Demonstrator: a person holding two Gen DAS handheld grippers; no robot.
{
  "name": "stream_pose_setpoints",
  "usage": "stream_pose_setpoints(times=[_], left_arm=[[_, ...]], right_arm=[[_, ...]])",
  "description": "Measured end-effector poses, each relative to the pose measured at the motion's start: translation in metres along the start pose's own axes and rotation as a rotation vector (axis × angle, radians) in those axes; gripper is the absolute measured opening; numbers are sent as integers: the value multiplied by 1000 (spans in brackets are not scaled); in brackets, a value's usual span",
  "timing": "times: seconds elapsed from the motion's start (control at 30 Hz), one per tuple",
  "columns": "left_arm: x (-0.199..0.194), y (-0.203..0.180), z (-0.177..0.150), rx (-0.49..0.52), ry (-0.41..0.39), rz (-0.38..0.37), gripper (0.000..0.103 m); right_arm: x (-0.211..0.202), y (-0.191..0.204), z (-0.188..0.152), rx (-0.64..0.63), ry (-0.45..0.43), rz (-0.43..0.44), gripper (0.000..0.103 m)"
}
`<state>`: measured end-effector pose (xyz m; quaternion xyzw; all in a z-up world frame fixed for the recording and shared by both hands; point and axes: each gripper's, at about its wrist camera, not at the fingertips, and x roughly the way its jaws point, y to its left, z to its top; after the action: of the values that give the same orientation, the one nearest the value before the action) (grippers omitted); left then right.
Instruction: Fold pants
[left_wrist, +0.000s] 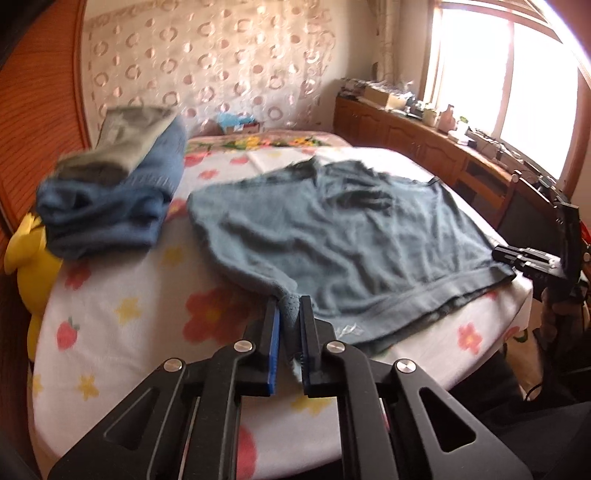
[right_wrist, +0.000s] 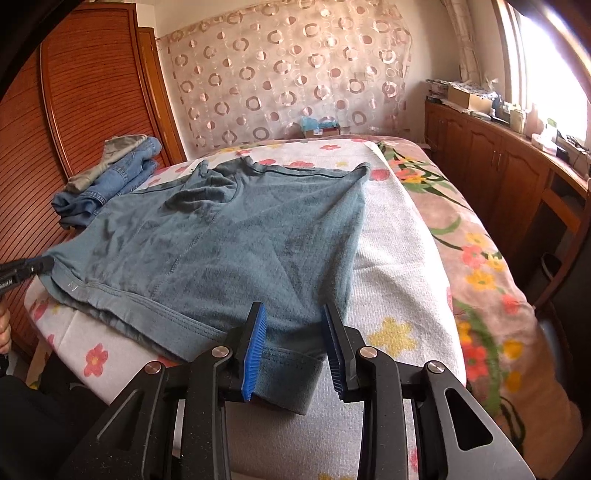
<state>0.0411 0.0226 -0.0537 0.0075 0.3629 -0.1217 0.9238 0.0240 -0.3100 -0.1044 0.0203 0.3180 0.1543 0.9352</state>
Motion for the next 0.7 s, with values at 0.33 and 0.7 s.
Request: stream_pose_setpoints(times=[0.33,0.7], left_arm=[[15,-54,43,110,-23,-90,10],[38,-123,77,223,-9,-183,10]], right_arm=[[-4,-4,1,15,-24,7,32],[-10,-8,2,11,-57,33,33]])
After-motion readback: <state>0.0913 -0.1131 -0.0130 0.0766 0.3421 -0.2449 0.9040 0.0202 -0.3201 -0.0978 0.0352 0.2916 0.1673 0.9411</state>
